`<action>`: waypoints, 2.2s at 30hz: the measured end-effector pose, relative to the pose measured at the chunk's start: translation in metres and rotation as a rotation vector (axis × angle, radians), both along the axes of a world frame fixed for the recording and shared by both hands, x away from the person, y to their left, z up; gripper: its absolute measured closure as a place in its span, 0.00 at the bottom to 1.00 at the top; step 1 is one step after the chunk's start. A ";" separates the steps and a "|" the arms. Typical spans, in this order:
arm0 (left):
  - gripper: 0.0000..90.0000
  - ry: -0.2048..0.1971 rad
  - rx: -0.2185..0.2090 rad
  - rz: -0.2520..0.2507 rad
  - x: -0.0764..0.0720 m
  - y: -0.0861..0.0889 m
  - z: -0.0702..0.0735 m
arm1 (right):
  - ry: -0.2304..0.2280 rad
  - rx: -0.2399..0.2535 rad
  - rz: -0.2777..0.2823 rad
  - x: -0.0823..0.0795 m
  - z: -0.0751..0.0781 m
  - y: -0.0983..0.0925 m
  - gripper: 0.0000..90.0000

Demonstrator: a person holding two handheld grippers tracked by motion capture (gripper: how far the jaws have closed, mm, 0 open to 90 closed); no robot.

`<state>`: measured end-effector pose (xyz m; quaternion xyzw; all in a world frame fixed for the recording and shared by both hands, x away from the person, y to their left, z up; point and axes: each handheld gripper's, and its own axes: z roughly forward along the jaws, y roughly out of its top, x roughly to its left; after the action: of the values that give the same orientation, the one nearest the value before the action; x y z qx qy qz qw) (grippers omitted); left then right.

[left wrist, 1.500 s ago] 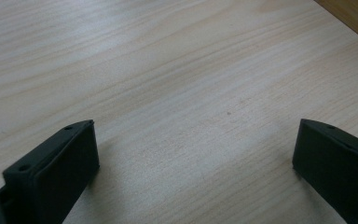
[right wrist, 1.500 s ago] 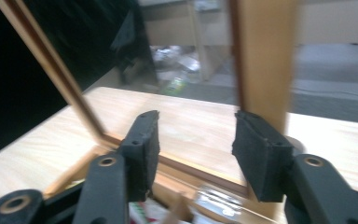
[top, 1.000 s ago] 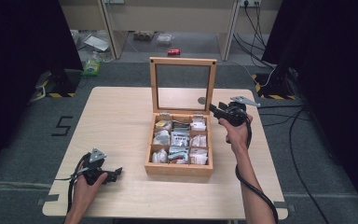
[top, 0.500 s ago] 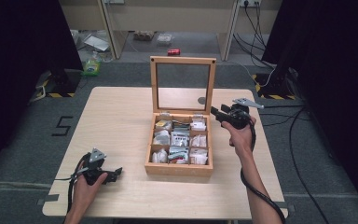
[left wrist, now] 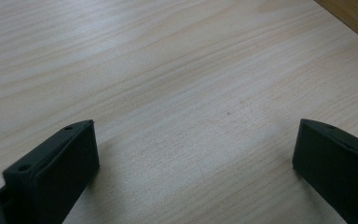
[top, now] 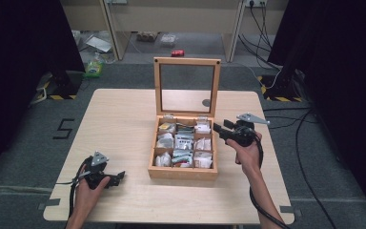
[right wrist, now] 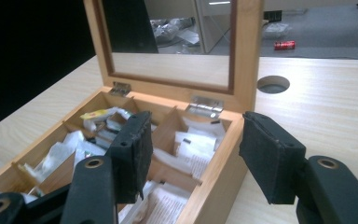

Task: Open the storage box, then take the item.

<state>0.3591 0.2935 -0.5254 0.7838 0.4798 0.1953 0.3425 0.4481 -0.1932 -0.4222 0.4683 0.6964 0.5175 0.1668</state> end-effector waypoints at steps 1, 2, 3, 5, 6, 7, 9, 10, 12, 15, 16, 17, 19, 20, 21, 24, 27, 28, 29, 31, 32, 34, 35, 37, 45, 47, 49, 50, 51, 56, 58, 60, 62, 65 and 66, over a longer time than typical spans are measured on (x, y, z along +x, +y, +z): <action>0.00 0.000 0.000 0.000 0.000 0.000 0.000 | -0.003 0.002 0.000 -0.002 -0.001 0.001 0.49; 0.00 -0.001 -0.003 0.002 0.000 0.000 0.000 | -0.005 0.005 0.004 -0.006 -0.003 0.002 0.49; 0.00 -0.001 -0.002 0.002 0.000 0.000 0.000 | -0.005 0.005 0.004 -0.006 -0.003 0.002 0.49; 0.00 -0.001 -0.002 0.002 0.000 0.000 0.000 | -0.003 0.006 0.010 -0.010 -0.007 0.003 0.49; 0.00 -0.001 -0.002 0.001 0.000 0.000 0.000 | 0.004 0.000 0.012 -0.011 -0.008 0.004 0.49; 0.00 -0.001 -0.002 0.002 0.000 0.000 0.000 | 0.004 -0.009 0.016 -0.011 -0.008 0.004 0.49; 0.00 -0.001 -0.002 0.002 0.000 0.000 0.000 | -0.001 -0.012 0.014 -0.013 -0.007 0.005 0.49; 0.00 -0.001 -0.002 0.000 0.000 0.000 0.000 | 0.004 -0.008 0.014 -0.014 -0.006 0.005 0.49; 0.00 -0.003 -0.003 -0.009 0.000 -0.001 0.000 | 0.010 -0.015 0.030 -0.018 -0.009 0.006 0.48; 0.00 -0.002 -0.003 -0.013 -0.001 -0.001 0.000 | 0.014 -0.018 0.029 -0.021 -0.009 0.006 0.48; 0.00 -0.001 -0.003 -0.014 -0.001 -0.001 0.000 | 0.012 -0.017 0.030 -0.023 -0.009 0.005 0.48; 0.00 -0.001 -0.003 -0.016 -0.001 -0.001 0.000 | 0.015 -0.018 0.032 -0.024 -0.009 0.005 0.48; 0.00 -0.001 -0.002 -0.016 -0.001 -0.001 0.000 | 0.018 -0.026 0.041 -0.028 -0.010 0.004 0.48; 0.00 -0.001 -0.002 -0.016 -0.001 -0.001 0.000 | 0.022 -0.031 0.044 -0.030 -0.010 0.005 0.48; 0.00 -0.001 -0.003 -0.016 -0.001 -0.001 0.000 | 0.028 -0.040 0.047 -0.031 -0.011 0.004 0.48; 0.00 -0.001 -0.003 -0.016 -0.001 -0.001 0.000 | 0.032 -0.035 0.050 -0.032 -0.012 0.006 0.48; 0.00 -0.001 -0.003 -0.016 -0.001 -0.001 0.000 | 0.037 -0.041 0.063 -0.033 -0.013 0.009 0.48; 0.00 -0.001 -0.003 -0.016 -0.001 -0.001 0.000 | 0.038 -0.047 0.070 -0.033 -0.014 0.011 0.48; 0.00 -0.001 -0.002 -0.016 -0.001 -0.001 0.000 | 0.038 -0.052 0.077 -0.034 -0.014 0.013 0.48; 0.00 -0.001 -0.003 -0.016 -0.001 -0.001 0.000 | 0.041 -0.062 0.086 -0.035 -0.014 0.017 0.48; 0.00 -0.001 -0.002 -0.016 -0.001 -0.001 0.000 | 0.040 -0.070 0.094 -0.036 -0.015 0.020 0.47; 0.00 -0.001 -0.003 -0.016 -0.001 -0.001 0.000 | 0.037 -0.079 0.104 -0.036 -0.015 0.024 0.47; 0.00 -0.001 -0.003 -0.016 -0.001 -0.001 0.000 | 0.037 -0.085 0.108 -0.037 -0.015 0.026 0.47; 0.00 -0.001 -0.003 -0.016 -0.001 -0.001 0.000 | 0.035 -0.095 0.113 -0.037 -0.016 0.028 0.47; 0.00 -0.001 -0.002 -0.021 0.000 -0.001 0.000 | 0.043 -0.098 0.118 -0.039 -0.017 0.030 0.46; 0.00 -0.002 -0.003 -0.022 0.001 -0.001 0.000 | 0.042 -0.101 0.114 -0.040 -0.017 0.030 0.45; 0.00 -0.001 -0.002 -0.022 0.001 -0.001 0.000 | 0.045 -0.104 0.111 -0.039 -0.016 0.030 0.45; 0.00 -0.002 -0.002 -0.022 0.001 -0.001 0.000 | 0.045 -0.101 0.109 -0.039 -0.016 0.031 0.45; 0.00 -0.002 -0.002 -0.022 0.001 -0.001 0.000 | 0.045 -0.101 0.109 -0.039 -0.016 0.031 0.45; 0.00 -0.002 -0.002 -0.022 0.001 -0.001 0.000 | 0.053 -0.115 0.115 -0.038 -0.018 0.035 0.46; 0.00 -0.002 -0.003 -0.022 0.001 -0.001 0.000 | 0.056 -0.121 0.119 -0.036 -0.020 0.038 0.46; 0.00 -0.002 -0.002 -0.022 0.001 -0.001 0.000 | 0.062 -0.125 0.123 -0.035 -0.021 0.040 0.48; 0.00 -0.002 -0.002 -0.022 0.001 -0.001 0.000 | 0.062 -0.134 0.125 -0.033 -0.023 0.041 0.49; 0.00 -0.002 -0.002 -0.022 0.001 -0.001 0.000 | 0.072 -0.144 0.124 -0.031 -0.025 0.044 0.52; 0.00 -0.002 -0.002 -0.022 0.001 -0.001 0.000 | 0.072 -0.144 0.124 -0.031 -0.025 0.044 0.52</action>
<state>0.3598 0.2927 -0.5255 0.7884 0.4712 0.1917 0.3460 0.4166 -0.1495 -0.4477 0.4293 0.7651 0.4583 0.1425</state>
